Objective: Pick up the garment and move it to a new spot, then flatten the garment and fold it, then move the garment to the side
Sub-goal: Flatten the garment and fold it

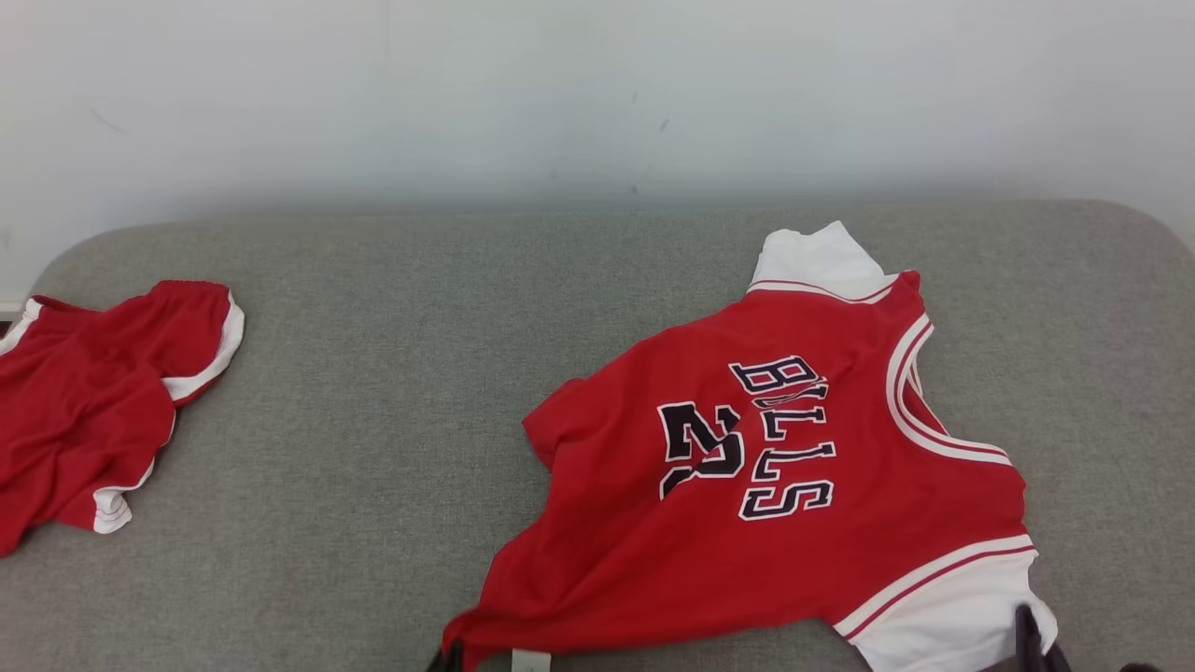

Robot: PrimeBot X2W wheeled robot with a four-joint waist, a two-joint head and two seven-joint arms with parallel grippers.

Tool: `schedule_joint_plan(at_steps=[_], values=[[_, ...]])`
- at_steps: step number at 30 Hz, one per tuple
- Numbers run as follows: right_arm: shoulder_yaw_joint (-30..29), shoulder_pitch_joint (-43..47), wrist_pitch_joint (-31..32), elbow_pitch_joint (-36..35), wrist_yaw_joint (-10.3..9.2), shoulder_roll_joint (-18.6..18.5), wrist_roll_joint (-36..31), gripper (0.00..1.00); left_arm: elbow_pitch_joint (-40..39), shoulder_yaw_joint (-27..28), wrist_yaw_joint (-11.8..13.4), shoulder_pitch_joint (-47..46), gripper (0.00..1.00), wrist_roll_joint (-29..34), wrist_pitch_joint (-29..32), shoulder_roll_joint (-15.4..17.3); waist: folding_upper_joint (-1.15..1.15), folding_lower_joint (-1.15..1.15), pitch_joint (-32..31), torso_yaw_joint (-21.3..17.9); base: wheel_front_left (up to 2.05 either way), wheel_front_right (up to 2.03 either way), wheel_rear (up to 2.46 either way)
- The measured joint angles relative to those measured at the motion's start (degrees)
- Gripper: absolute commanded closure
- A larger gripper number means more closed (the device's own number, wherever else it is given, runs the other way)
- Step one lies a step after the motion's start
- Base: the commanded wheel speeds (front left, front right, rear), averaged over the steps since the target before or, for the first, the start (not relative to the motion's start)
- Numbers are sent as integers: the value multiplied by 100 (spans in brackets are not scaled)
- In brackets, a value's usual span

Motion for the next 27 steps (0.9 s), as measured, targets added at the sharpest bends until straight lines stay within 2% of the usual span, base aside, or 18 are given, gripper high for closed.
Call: schedule_joint_plan(at_steps=[2, 8, 13, 19, 20, 27], values=[[5, -45, 0, -266, 0, -38, 3, 100, -270, 82, 0, -3, 100, -1, -1, 38, 0, 0, 25, -21, 0, 0, 0], [254, -600, 166, -834, 0, -279, 157, 100, -701, 16, -1, -521, 100, 76, -1, 424, 0, 0, 114, -67, 0, 0, 0], [382, -1752, 589, -1316, 0, -704, 315, 100, -813, -459, -4, -1736, 100, 44, 113, 1084, 0, 0, 339, -126, 0, 0, 0], [555, -3735, 1213, -1391, 0, -1104, 536, 100, -1018, -983, -10, -3888, 100, -506, 651, 1801, 1, 1, 818, -192, 0, 0, 0], [635, -4482, 1372, -1259, 0, -1199, 555, 100, -990, -1126, -10, -4643, 100, -757, 823, 1976, 1, 2, 1014, -210, 0, 0, 0], [953, -7361, 1923, -190, 0, -1336, 560, 100, -379, -1595, -10, -7317, 100, -1629, 1378, 2338, 1, 2, 1751, -267, 0, 0, 0]])
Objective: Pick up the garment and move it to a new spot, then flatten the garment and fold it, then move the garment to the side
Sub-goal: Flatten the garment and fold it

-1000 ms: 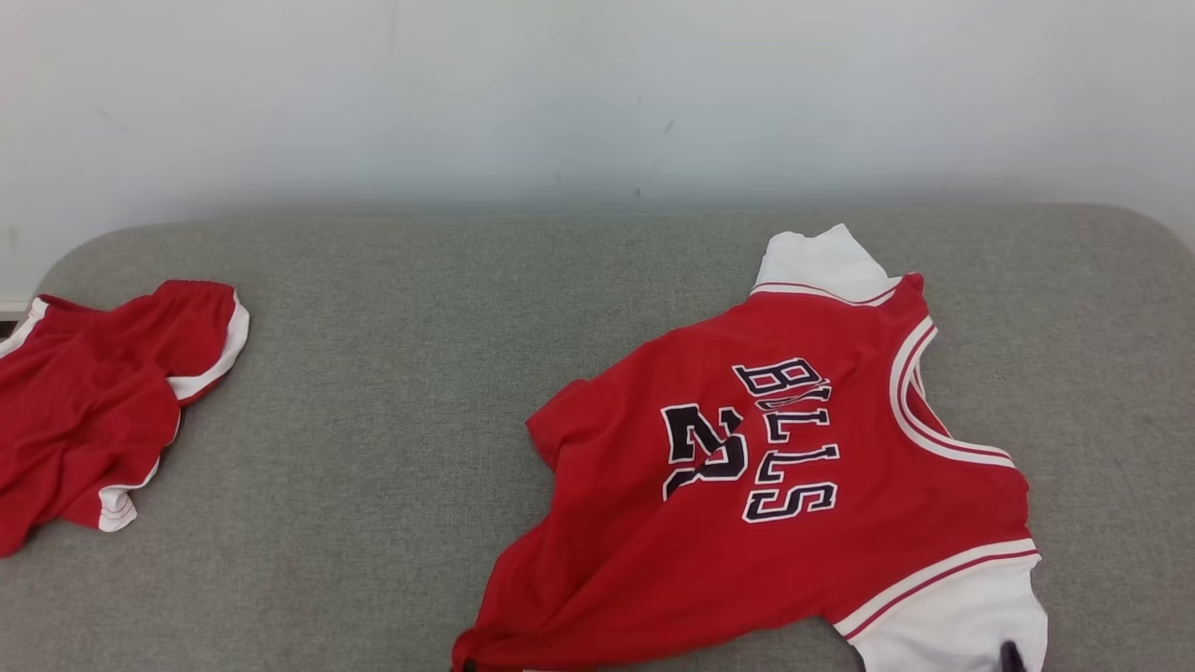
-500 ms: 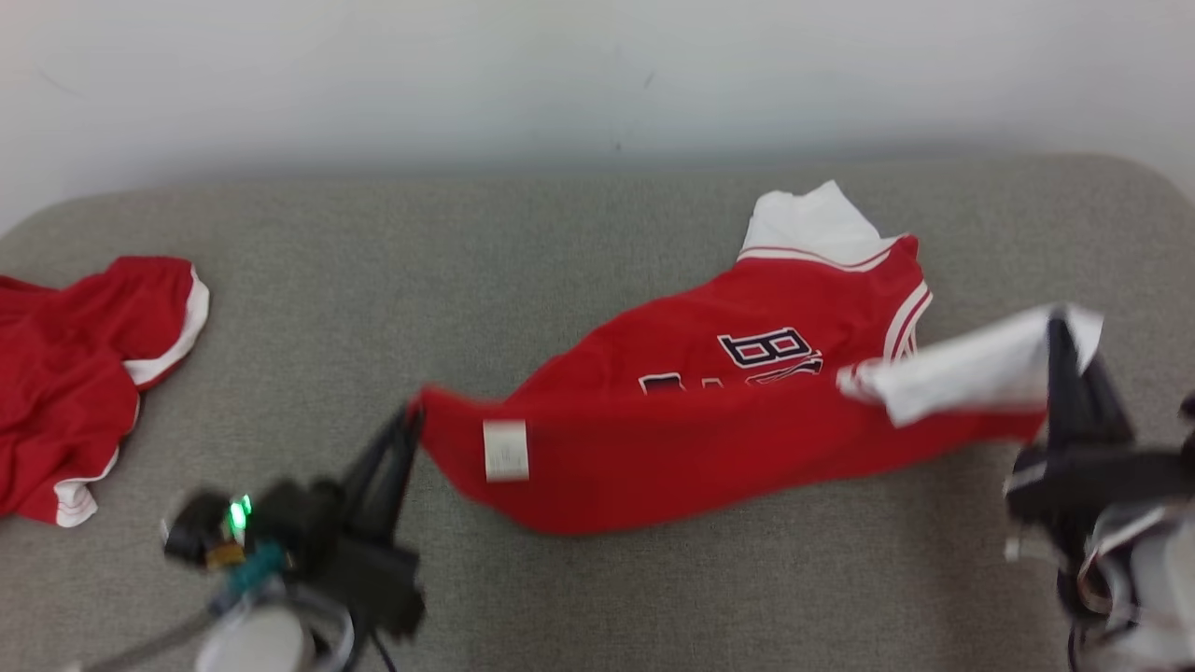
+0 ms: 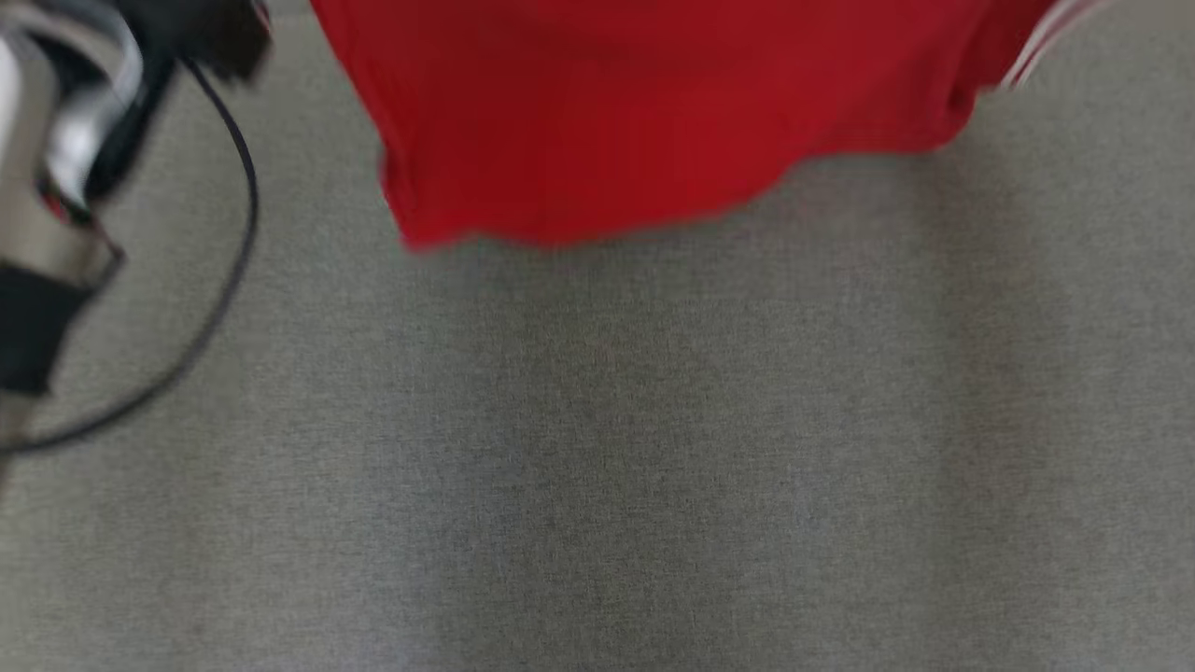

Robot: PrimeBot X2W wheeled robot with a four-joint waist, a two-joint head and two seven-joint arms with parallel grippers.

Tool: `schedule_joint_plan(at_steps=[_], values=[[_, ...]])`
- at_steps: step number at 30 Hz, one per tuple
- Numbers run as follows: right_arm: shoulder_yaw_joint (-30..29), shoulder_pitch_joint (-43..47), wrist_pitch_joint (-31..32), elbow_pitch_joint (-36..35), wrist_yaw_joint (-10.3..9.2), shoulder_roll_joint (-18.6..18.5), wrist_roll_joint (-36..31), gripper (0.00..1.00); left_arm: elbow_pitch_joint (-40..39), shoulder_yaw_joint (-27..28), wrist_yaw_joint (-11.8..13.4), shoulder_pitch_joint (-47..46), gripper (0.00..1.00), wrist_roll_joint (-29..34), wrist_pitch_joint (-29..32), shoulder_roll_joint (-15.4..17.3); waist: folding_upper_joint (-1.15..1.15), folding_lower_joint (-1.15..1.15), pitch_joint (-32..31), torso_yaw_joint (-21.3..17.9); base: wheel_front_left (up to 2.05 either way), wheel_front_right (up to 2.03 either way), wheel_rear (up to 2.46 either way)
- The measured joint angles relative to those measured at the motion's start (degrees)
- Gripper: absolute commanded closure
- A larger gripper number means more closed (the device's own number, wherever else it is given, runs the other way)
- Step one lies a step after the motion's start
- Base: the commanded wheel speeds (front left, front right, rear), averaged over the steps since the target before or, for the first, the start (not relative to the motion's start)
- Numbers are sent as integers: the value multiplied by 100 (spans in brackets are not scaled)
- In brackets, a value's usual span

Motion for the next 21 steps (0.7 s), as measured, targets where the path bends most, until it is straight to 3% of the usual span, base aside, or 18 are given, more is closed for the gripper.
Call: schedule_joint_plan(at_steps=[9, 21], values=[[68, -2901, -197, 1805, 0, 232, -492, 100, 1257, -368, 0, -2439, 100, -675, 18, -9, 0, 0, 873, -96, 0, 0, 0], [188, -4912, -826, 3403, 0, 396, -1294, 100, 2377, -1121, 0, -4233, 100, -1084, -268, -180, 0, -1, 1447, -171, 0, 0, 0]])
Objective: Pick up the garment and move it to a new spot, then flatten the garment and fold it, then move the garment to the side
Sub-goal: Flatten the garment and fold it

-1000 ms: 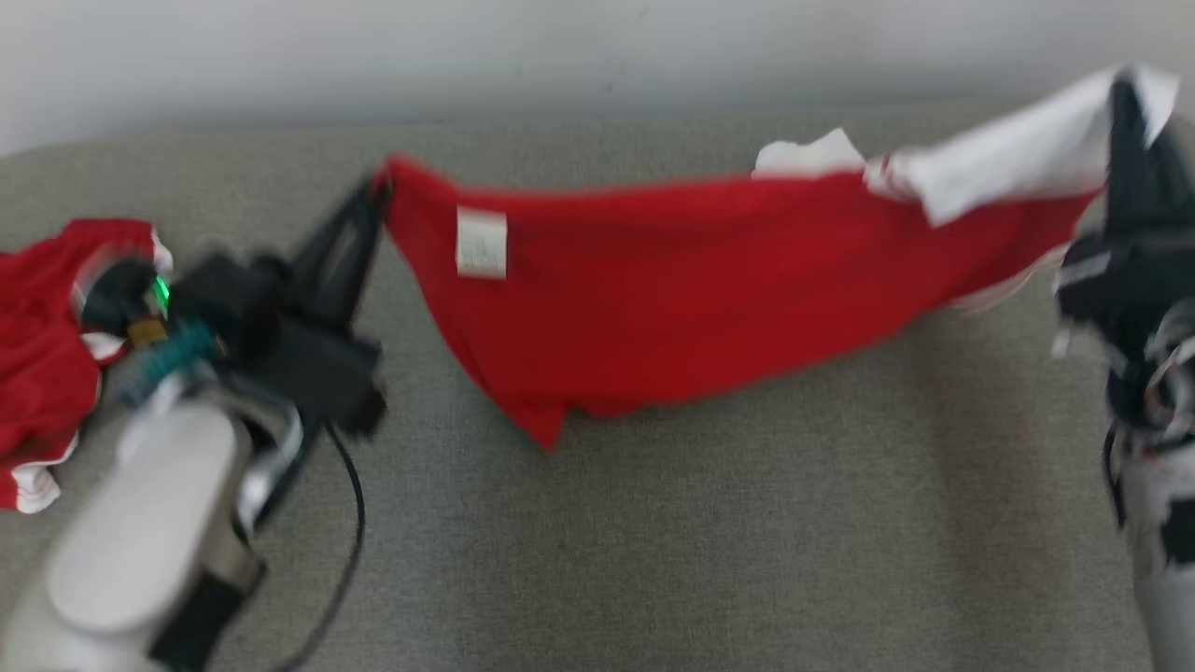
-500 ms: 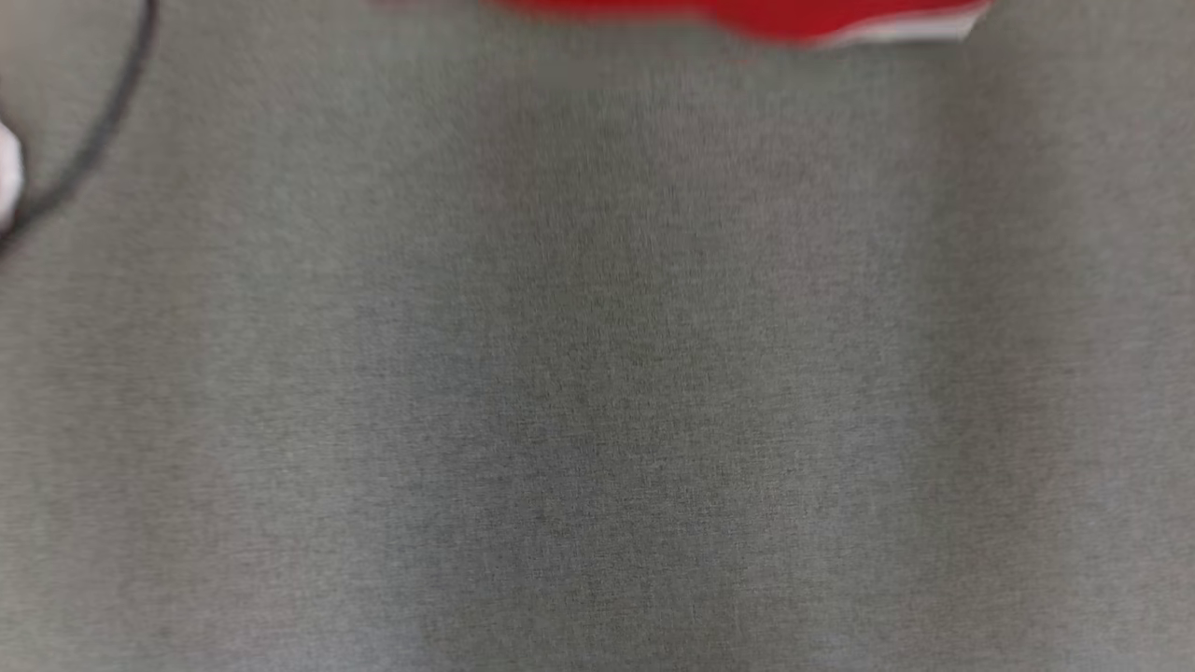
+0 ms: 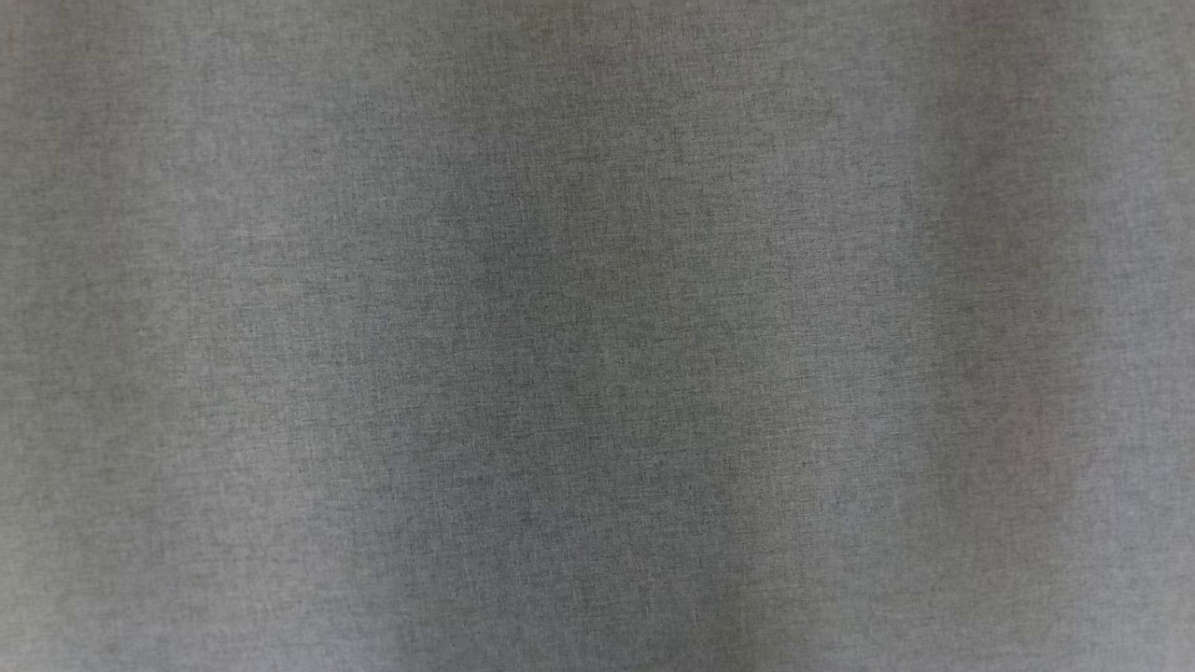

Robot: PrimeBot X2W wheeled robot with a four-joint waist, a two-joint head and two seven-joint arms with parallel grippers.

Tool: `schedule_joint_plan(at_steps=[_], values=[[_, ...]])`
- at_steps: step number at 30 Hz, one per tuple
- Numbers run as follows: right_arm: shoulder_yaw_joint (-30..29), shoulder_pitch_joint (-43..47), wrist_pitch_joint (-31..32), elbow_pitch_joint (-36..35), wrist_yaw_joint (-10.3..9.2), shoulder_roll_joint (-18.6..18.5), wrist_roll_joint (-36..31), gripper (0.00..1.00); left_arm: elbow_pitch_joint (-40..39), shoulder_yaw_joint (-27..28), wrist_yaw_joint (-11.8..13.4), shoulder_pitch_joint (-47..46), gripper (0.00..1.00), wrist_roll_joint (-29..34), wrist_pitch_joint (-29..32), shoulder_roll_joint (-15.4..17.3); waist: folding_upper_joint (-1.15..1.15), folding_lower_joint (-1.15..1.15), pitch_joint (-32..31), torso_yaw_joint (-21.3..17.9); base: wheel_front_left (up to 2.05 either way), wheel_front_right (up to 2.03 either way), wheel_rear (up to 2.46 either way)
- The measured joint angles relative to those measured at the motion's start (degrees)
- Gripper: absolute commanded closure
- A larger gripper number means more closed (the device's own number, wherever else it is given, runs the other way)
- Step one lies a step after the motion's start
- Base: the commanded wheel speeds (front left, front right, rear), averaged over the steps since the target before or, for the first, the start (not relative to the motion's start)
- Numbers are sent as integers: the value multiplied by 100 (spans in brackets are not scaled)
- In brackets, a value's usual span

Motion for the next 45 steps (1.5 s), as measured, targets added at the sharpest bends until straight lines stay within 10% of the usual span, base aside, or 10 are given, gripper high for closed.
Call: schedule_joint_plan(at_steps=[21, 27, 36, 45], values=[[681, 592, -488, 393, 0, 129, 746, 100, 311, -1293, 0, 392, 100, -978, -883, 304, -1, -1, -20, -178, 0, 0, 0], [1228, 2385, -487, -725, 0, -130, 2039, 100, -263, -1169, 58, 1650, 100, -996, -1101, 458, -2, -1, -398, -222, 0, 0, 0], [1217, 6019, -483, -3016, 0, -1201, 3467, 100, -2765, 399, 1002, 4932, 100, -602, -1110, 655, -3, -3, -1100, -218, 0, 0, 0], [-74, 9569, -321, -4699, 0, -808, 3641, 100, -4284, 1255, 1365, 8339, 100, -219, -1110, 526, -3, -3, -1724, -178, 0, 0, 0]])
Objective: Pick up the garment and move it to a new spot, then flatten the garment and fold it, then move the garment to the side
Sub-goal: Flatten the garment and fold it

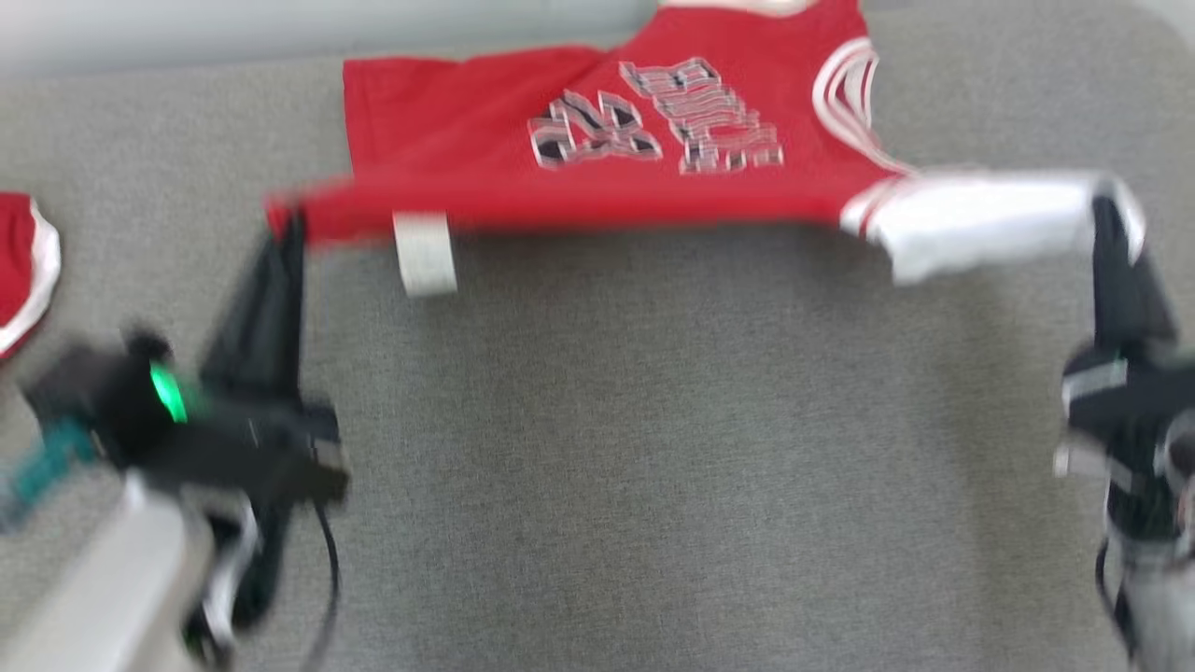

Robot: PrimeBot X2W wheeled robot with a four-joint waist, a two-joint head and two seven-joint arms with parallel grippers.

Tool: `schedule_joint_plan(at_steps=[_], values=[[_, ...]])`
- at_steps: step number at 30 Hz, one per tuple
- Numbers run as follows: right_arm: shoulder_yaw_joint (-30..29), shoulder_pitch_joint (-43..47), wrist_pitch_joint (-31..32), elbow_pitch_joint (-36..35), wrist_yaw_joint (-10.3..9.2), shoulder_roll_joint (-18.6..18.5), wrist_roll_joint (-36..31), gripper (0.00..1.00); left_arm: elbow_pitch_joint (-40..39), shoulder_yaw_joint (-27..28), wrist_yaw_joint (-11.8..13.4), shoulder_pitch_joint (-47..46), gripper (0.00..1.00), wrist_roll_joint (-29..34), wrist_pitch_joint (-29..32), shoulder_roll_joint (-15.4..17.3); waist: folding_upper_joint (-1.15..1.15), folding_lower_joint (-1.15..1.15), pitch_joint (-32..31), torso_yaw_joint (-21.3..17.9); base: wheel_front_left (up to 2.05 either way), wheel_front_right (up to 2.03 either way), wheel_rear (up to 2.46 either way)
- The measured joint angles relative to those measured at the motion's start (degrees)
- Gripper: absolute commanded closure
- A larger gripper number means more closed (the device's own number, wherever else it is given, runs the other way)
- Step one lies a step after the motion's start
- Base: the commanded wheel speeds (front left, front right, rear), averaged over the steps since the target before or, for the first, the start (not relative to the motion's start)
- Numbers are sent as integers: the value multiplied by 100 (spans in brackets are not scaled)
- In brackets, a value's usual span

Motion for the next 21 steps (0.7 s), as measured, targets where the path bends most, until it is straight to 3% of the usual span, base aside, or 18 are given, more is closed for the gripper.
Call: schedule_joint_plan(at_steps=[6, 11, 21], values=[[-552, 1278, 296, -559, 0, 511, -328, 100, 73, 277, -35, 1081, 100, 135, 0, -294, 0, 0, -187, -23, 0, 0, 0], [-948, 2259, 617, -1021, 0, 925, -850, 100, 342, 600, -253, 1911, 100, 315, 0, -645, 0, 1, -360, -31, 0, 0, 0], [-1125, 3493, 1071, -1357, 0, 1564, -1209, 100, 798, 1292, -560, 3214, 100, 967, 0, -1356, 0, 1, -695, -105, 0, 0, 0]])
